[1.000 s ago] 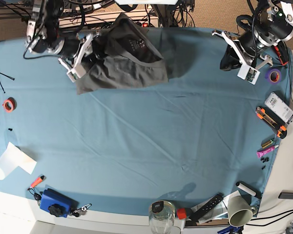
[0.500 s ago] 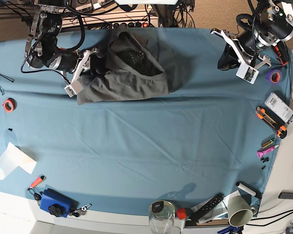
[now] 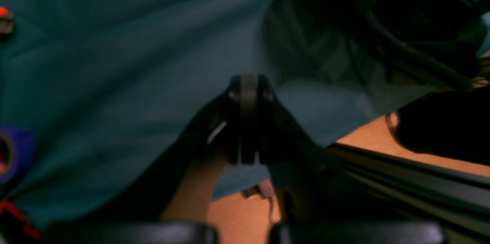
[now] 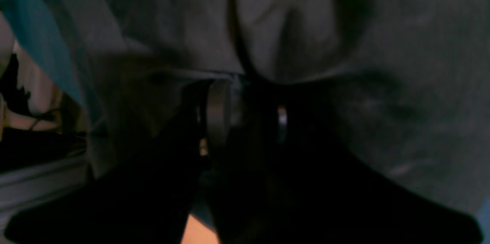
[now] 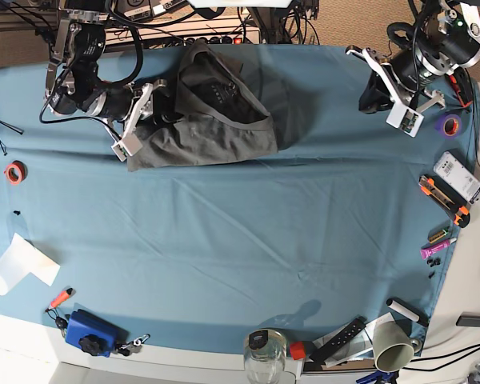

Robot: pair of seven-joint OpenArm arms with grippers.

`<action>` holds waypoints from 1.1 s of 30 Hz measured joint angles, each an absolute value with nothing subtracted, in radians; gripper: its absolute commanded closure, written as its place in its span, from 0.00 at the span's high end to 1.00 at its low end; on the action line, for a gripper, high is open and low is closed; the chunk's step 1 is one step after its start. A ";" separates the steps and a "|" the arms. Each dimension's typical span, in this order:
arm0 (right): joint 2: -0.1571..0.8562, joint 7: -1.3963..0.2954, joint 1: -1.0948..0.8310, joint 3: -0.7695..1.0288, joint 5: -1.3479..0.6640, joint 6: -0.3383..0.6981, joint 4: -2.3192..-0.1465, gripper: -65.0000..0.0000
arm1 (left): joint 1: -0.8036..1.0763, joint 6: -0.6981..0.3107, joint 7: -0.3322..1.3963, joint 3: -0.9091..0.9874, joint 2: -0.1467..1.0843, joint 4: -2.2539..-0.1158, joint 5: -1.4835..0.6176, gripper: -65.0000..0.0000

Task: Fold the T-shirt properly

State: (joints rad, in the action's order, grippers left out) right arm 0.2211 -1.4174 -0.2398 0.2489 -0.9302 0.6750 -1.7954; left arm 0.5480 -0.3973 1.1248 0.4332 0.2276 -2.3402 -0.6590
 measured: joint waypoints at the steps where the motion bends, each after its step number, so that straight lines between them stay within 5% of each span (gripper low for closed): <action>1: 0.220 -1.423 -0.249 0.267 -0.939 0.676 -1.839 0.24 | 0.548 -0.370 1.124 0.433 0.227 -2.340 -0.633 0.00; 7: 0.222 -1.409 -0.295 0.451 -0.971 0.697 -2.012 0.23 | 0.548 -0.228 1.098 0.433 0.228 -2.340 -0.419 0.00; 12: 0.221 -1.412 -0.364 0.584 -1.010 0.696 -2.099 0.00 | 0.552 -0.202 1.098 0.433 0.227 -2.340 -0.394 0.00; 19: 0.219 -1.413 -0.519 0.744 -1.006 0.680 -2.180 0.00 | 0.651 -0.161 1.128 0.432 0.228 -2.340 -0.353 0.00; 33: 0.193 -1.410 -0.762 0.751 -0.912 0.678 -2.177 0.00 | 0.807 -0.097 1.108 0.432 0.227 -2.334 -0.269 0.00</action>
